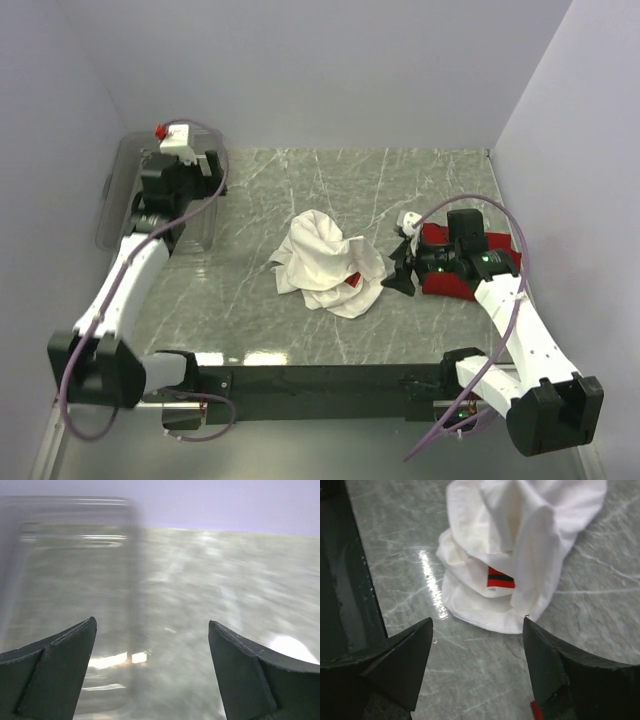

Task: Fold and stack the t-shirts
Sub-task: Flatten the tshirt out

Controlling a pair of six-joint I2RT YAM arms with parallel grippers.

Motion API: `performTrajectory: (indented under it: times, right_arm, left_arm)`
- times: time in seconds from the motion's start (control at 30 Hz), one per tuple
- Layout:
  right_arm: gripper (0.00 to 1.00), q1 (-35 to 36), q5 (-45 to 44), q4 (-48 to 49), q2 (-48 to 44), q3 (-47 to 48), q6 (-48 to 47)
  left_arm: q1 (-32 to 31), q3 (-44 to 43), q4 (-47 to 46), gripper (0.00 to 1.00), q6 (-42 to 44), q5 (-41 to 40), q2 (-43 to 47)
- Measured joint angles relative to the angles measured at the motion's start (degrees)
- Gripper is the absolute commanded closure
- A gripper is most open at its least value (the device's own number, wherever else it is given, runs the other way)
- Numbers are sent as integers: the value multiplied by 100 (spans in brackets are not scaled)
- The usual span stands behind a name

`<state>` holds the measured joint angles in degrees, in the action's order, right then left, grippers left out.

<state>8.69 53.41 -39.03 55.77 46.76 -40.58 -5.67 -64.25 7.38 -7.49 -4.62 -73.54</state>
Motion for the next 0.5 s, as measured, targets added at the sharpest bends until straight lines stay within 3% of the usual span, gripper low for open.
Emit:
performTrajectory:
  times: [0.2,0.37,0.5]
  right_arm:
    - [25,70,-957,409,444,122,1115]
    - [26,70,-1368,702,708,122,1703]
    - [26,66,-1543,863,894,122,1961]
  left_arm:
    - [-343,1189,-264,1,-697,1998,1185]
    - [-2116,1799,52,3,-728,2006,1419]
    - [-3110,2328,33,7,-802,1700,1650]
